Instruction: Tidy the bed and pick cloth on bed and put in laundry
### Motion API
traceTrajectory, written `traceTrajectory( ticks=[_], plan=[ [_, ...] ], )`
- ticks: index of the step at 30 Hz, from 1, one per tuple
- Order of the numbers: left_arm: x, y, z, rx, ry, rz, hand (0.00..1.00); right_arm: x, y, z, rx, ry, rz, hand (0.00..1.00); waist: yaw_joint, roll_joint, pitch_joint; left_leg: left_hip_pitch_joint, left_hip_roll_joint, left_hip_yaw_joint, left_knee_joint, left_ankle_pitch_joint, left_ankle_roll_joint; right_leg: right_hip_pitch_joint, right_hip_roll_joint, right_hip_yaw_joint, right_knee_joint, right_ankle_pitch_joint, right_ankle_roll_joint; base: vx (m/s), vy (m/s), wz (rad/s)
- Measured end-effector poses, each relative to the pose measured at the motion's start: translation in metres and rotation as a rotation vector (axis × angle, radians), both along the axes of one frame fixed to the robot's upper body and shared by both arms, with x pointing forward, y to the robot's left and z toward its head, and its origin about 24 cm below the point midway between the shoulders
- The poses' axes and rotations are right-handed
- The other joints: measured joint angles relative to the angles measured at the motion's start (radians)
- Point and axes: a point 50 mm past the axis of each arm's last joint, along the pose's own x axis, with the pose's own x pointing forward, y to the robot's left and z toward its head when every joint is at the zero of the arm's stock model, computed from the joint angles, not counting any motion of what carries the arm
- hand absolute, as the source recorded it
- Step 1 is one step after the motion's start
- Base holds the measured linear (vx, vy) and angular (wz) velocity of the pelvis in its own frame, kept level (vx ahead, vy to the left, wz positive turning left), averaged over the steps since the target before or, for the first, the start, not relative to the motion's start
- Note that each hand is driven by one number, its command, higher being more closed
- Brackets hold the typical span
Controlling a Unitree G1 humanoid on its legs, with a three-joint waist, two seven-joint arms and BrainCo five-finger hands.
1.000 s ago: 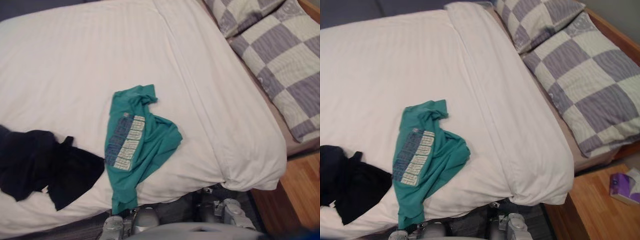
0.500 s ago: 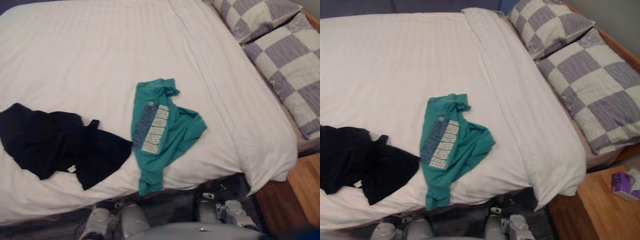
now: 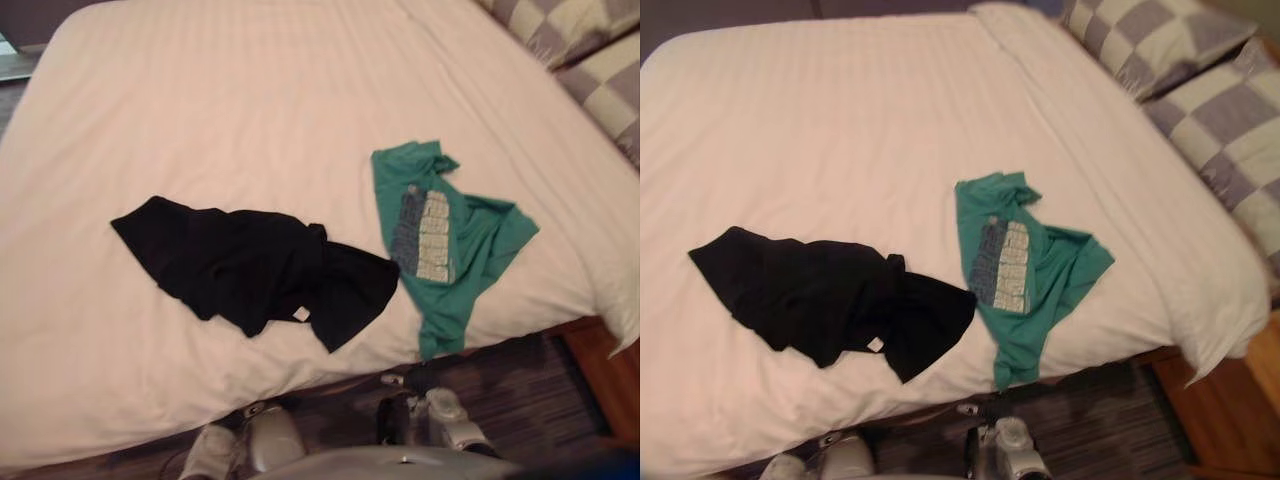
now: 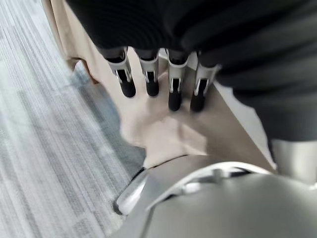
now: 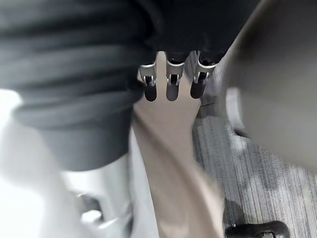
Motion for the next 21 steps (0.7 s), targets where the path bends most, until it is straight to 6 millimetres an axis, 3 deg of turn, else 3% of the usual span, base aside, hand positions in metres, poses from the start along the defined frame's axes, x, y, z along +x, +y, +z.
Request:
traceTrajectory(
  ticks=[4, 7, 15, 21],
  plan=[
    [0.005, -0.012, -0.001, -0.049, -0.012, -0.015, 0.00, -0.005, -0.011, -0.004, -0.050, 0.030, 0.017, 0.00, 0.004, 0.013, -0.011, 0.101, -0.059, 0.006, -0.211, 0.121, -0.003, 0.068, -0.009, 0.006, -0.126, 0.070, 0.011, 0.09, 0.027, 0.17],
    [0.004, -0.011, -0.001, -0.066, 0.001, -0.024, 0.00, -0.007, -0.013, -0.007, -0.080, 0.056, 0.051, 0.00, 0.004, 0.004, -0.013, 0.140, -0.073, 0.009, -0.298, 0.161, -0.001, 0.111, 0.004, 0.006, -0.217, 0.129, 0.020, 0.17, 0.044, 0.01],
    [-0.010, -0.009, -0.005, -0.096, 0.073, -0.097, 0.00, -0.015, -0.023, -0.012, -0.122, 0.114, 0.092, 0.00, 0.008, -0.003, -0.018, 0.240, -0.106, 0.032, -0.423, 0.211, 0.008, 0.241, 0.002, 0.006, -0.413, 0.225, 0.043, 0.08, 0.058, -0.02],
    [0.003, -0.014, -0.002, -0.103, 0.041, -0.158, 0.00, -0.014, -0.021, -0.012, -0.175, 0.110, 0.231, 0.00, 0.027, -0.001, -0.015, 0.222, -0.105, 0.056, -0.417, 0.215, 0.017, 0.204, -0.012, -0.004, -0.410, 0.235, 0.041, -0.11, 0.029, -0.08]
  ],
)
